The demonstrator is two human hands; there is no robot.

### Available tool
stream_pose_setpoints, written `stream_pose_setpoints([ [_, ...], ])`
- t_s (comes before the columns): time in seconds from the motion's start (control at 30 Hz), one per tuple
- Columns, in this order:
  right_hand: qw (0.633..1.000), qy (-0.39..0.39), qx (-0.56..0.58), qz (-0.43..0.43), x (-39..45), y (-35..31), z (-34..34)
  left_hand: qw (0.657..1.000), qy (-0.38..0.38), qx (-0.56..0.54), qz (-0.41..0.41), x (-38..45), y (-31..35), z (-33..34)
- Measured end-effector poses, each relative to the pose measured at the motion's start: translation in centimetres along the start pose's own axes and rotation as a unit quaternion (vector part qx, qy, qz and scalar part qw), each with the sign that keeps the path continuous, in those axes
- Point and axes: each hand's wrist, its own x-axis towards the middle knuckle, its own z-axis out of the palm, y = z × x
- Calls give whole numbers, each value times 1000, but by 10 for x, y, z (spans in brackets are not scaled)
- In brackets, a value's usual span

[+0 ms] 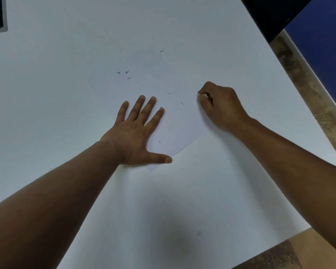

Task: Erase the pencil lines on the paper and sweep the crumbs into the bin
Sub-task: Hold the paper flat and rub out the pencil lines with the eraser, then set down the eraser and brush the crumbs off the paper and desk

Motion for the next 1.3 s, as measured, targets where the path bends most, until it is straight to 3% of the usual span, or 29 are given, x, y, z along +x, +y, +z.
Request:
stream_pose_setpoints([
  [0.17,993,-71,9,-91,-35,-13,6,1000,1,5,4,1,-1,1],
  [0.23,994,-50,-33,-96,-28,-8,8,1000,-1,9,4,2,-2,1],
  [0.33,999,1,-32,-25,-6,-1,5,1000,-3,12,4,1,-2,1],
  [0.43,993,28,92,62,-6,-14,4,1000,-2,10,6,1,-3,1],
  [0.53,960,-5,248,127,-28,-42,12,1000,-6,5,5,2,-3,1],
  [0.63,885,-31,408,224,-46,-57,24,1000,-11,-14,7,1,-3,-2],
  [0.8,842,-24,458,283,-52,-61,23,998,-25,-49,4,-3,-7,-22],
  [0.9,826,-40,472,306,-47,-64,16,996,65,-60,-7,-5,2,-30],
  [1.0,791,-48,511,333,-45,-66,7,961,212,-170,-47,-2,26,-31],
  [1.03,784,-53,519,337,-46,-68,4,944,230,-225,-75,0,36,-34],
  [1.17,756,-67,559,333,-46,-75,-12,867,207,-420,-170,5,77,-52],
  [1.3,734,-70,586,337,-38,-79,-26,798,257,-498,-220,13,107,-67],
])
